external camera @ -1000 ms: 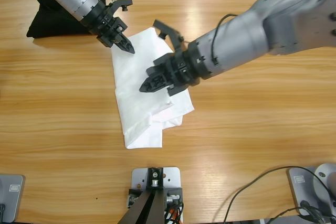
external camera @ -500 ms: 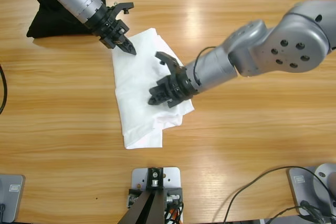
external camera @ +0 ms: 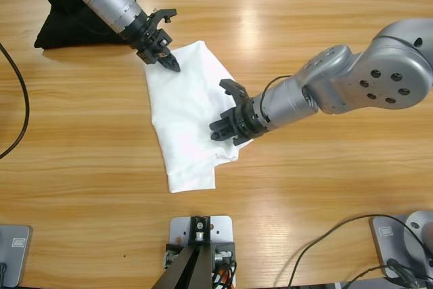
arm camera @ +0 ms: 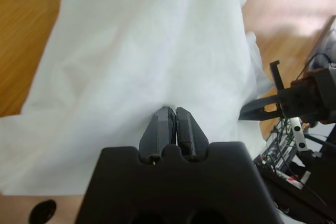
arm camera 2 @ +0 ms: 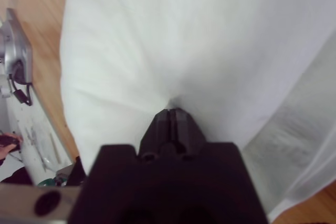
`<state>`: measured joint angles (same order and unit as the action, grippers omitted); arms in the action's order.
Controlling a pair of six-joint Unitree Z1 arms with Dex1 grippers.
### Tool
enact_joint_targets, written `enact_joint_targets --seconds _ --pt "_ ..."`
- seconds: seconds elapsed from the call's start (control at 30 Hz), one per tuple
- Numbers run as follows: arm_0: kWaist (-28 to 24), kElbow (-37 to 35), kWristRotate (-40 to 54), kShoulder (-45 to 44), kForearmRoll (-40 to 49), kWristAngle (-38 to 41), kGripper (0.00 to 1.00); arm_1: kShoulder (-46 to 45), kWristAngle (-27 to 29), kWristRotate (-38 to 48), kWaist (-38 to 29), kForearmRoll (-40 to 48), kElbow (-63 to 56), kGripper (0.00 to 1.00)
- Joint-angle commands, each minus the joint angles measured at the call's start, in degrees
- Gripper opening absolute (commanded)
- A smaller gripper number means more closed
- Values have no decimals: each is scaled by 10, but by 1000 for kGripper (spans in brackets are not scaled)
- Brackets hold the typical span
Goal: Fold clothes
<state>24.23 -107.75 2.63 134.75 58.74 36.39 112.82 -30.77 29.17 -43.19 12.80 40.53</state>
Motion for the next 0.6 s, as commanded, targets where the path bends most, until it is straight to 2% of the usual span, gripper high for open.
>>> enact_joint_targets --seconds 0.03,0.43,0.53,0.6 --pt "-2 -31 -40 61 -9 -39 0 6 26 6 10 -11 -41 0" --pt "6 -54 -94 59 -2 -109 0 -60 55 6 10 -43 -69 0" --pt "7 -53 -94 5 -2 -119 0 -108 75 7 10 -57 -73 0" --pt "6 -51 -91 -63 -1 -133 0 -157 86 6 10 -98 -62 0"
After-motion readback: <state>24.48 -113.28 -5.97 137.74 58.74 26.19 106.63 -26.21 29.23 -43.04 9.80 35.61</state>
